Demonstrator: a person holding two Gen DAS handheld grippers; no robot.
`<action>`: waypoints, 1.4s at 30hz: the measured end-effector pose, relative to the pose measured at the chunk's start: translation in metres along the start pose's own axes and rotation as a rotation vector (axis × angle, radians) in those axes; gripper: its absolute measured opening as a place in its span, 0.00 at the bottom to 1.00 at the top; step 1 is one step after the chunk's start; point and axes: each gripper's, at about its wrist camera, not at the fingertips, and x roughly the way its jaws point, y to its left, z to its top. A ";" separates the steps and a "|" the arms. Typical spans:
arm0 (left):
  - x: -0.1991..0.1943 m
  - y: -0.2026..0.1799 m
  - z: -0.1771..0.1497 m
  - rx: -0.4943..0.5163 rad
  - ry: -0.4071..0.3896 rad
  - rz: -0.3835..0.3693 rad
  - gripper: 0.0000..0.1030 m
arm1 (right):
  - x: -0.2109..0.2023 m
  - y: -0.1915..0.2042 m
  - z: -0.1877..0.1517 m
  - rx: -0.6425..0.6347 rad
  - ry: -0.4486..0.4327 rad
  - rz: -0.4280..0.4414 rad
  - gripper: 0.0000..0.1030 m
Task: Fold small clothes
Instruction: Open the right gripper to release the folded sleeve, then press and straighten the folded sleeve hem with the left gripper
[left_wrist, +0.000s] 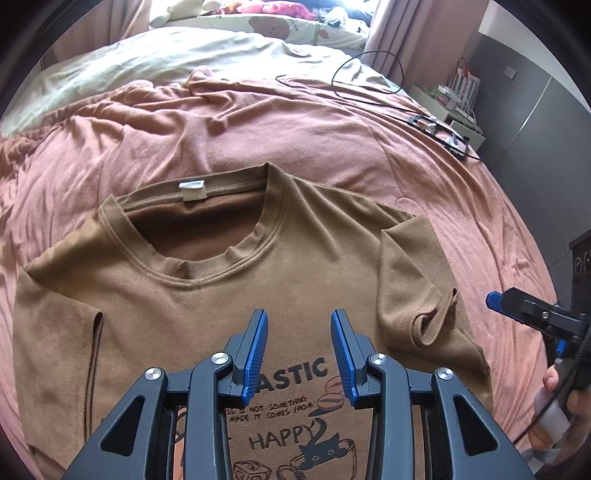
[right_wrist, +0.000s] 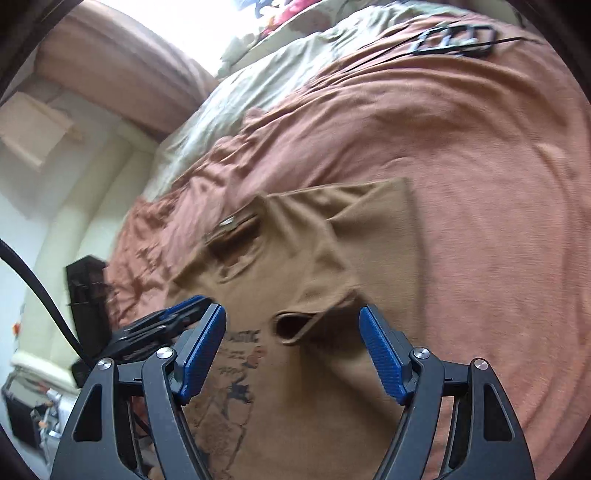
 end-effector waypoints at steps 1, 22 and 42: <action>0.000 -0.004 0.002 0.005 -0.004 -0.003 0.36 | -0.001 -0.006 0.000 0.014 -0.012 -0.012 0.71; 0.051 -0.084 0.002 0.121 0.063 -0.004 0.37 | 0.015 -0.010 -0.035 -0.065 0.013 -0.184 0.30; 0.053 -0.055 -0.032 0.179 0.165 0.105 0.43 | 0.005 -0.028 -0.040 -0.055 0.022 -0.145 0.30</action>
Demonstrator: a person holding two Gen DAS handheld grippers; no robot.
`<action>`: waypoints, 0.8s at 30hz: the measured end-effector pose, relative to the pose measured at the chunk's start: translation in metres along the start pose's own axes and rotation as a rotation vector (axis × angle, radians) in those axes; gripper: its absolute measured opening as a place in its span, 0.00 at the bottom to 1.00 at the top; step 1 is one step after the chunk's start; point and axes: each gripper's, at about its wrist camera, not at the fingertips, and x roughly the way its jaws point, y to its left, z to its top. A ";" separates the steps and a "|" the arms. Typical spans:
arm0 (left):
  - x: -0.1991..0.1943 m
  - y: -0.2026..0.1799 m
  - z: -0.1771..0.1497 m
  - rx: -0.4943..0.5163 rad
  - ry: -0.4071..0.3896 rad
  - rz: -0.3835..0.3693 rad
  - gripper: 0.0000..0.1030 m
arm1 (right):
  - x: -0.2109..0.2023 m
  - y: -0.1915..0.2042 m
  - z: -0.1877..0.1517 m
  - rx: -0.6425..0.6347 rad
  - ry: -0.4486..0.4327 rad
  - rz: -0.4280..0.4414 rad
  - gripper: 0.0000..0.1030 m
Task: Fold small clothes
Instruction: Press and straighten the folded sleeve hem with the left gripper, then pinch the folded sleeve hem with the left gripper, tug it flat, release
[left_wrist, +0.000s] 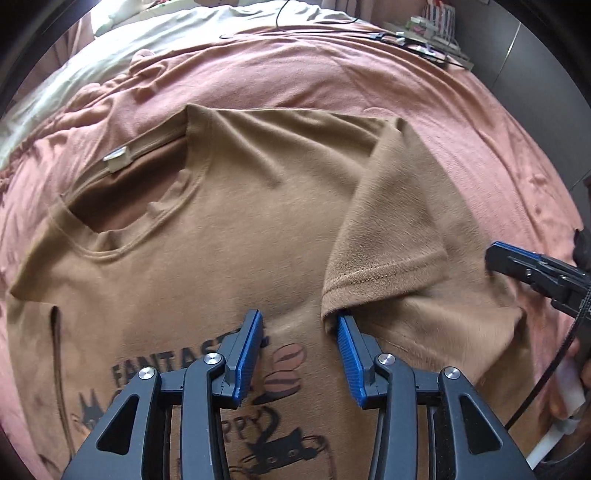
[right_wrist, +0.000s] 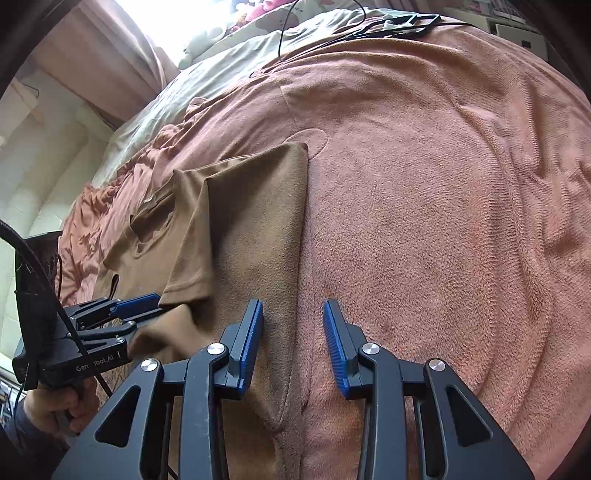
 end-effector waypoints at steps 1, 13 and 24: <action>-0.002 0.003 0.000 -0.001 0.002 0.017 0.43 | 0.001 0.001 0.000 -0.003 0.001 0.000 0.31; -0.029 0.006 0.021 -0.060 -0.099 -0.114 0.50 | -0.004 -0.003 0.000 0.016 -0.003 0.031 0.30; 0.017 -0.046 0.033 0.055 -0.021 0.035 0.73 | -0.014 -0.005 0.000 0.005 -0.023 0.030 0.30</action>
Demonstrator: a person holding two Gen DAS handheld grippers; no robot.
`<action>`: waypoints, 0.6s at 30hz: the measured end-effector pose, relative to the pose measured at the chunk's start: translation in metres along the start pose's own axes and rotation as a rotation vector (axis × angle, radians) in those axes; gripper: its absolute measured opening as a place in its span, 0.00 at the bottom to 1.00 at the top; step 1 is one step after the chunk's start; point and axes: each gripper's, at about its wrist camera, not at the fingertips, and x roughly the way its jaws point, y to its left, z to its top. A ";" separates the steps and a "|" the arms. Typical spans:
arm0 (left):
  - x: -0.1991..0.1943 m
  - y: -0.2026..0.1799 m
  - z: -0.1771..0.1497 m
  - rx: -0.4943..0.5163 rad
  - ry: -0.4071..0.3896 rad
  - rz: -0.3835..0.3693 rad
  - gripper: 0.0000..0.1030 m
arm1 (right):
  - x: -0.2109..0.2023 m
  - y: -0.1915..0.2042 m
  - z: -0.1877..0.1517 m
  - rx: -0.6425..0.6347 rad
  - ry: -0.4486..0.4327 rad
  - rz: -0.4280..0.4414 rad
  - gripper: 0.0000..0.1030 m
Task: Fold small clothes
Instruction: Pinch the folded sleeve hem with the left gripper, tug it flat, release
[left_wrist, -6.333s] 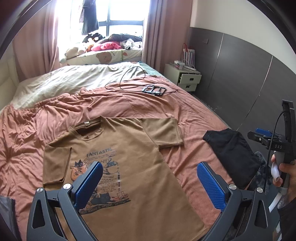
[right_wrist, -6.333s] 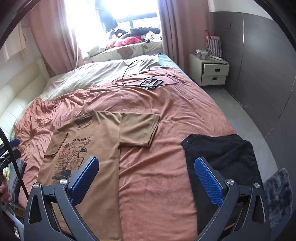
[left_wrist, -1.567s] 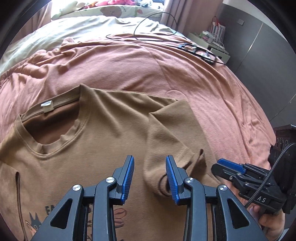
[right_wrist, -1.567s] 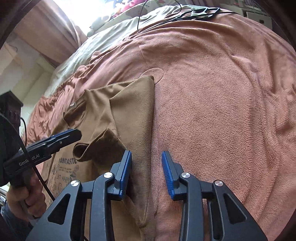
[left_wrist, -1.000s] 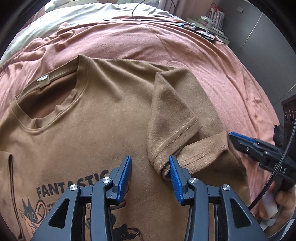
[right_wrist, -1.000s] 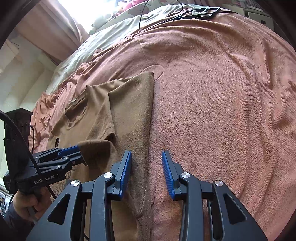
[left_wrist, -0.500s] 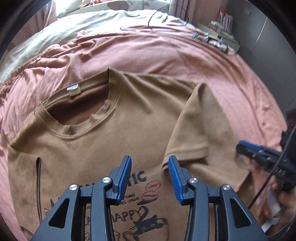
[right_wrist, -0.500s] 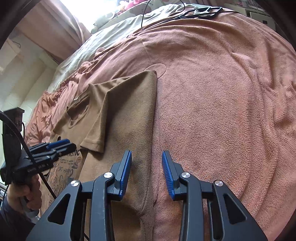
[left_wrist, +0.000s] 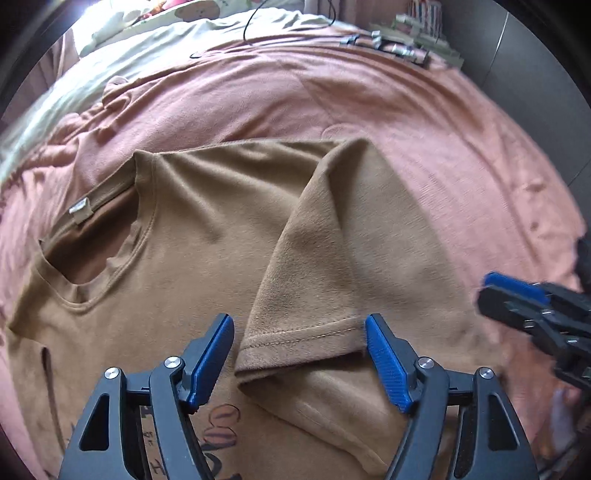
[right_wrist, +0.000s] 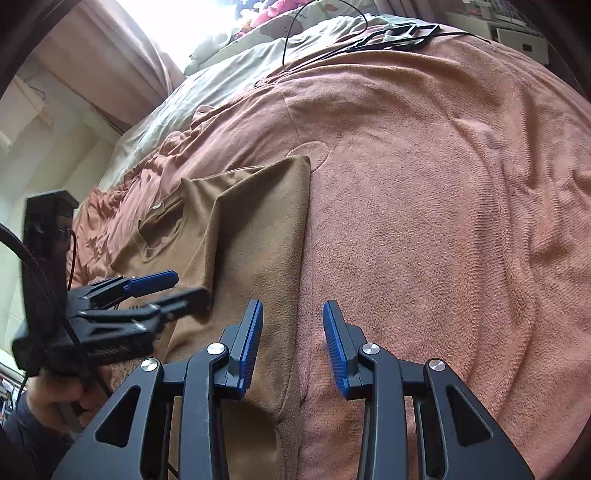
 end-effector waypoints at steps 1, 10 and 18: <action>0.003 0.001 0.000 -0.003 0.001 0.026 0.73 | 0.001 -0.001 0.000 0.003 0.001 0.001 0.31; -0.003 0.044 0.000 -0.097 -0.030 0.080 0.18 | 0.006 0.000 0.000 -0.005 0.001 -0.006 0.31; -0.004 0.068 0.001 -0.126 -0.067 -0.003 0.07 | 0.014 0.005 0.013 0.007 0.015 0.001 0.31</action>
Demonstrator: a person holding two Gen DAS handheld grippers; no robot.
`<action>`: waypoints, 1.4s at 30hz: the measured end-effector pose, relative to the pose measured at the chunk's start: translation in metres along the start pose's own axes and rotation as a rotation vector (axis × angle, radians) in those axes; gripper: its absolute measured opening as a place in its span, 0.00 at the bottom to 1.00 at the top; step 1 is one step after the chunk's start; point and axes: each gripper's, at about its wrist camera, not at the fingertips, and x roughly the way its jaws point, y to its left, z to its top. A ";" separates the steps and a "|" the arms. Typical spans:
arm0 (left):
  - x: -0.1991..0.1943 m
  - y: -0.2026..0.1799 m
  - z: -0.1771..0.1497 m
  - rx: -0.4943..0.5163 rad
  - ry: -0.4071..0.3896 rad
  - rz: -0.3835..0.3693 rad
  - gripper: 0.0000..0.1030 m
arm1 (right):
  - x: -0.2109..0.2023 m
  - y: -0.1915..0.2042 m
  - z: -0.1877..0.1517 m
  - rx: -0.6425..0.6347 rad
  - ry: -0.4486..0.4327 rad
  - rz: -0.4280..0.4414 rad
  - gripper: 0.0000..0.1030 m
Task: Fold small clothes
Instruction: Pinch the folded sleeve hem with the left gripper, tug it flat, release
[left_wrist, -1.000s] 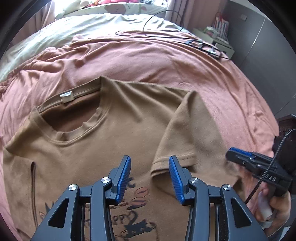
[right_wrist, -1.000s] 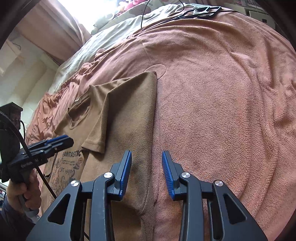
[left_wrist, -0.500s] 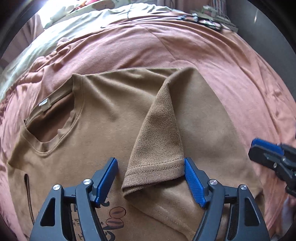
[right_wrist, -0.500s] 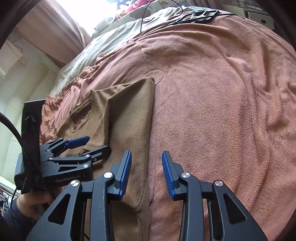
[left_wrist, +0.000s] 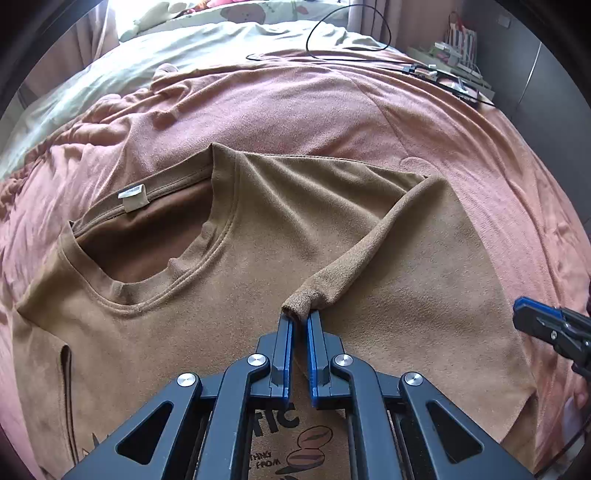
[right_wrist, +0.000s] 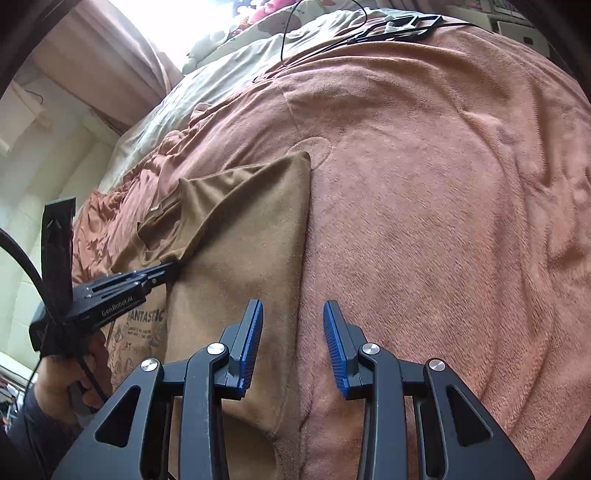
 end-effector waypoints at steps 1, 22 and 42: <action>0.000 -0.001 0.000 -0.001 0.002 -0.003 0.07 | 0.003 0.001 0.002 -0.002 0.003 -0.011 0.31; 0.000 0.021 -0.007 -0.055 0.050 -0.034 0.05 | 0.080 0.035 0.088 -0.148 0.065 -0.310 0.30; -0.039 0.039 -0.033 -0.134 -0.010 -0.061 0.68 | 0.065 0.066 0.022 -0.240 0.152 -0.280 0.38</action>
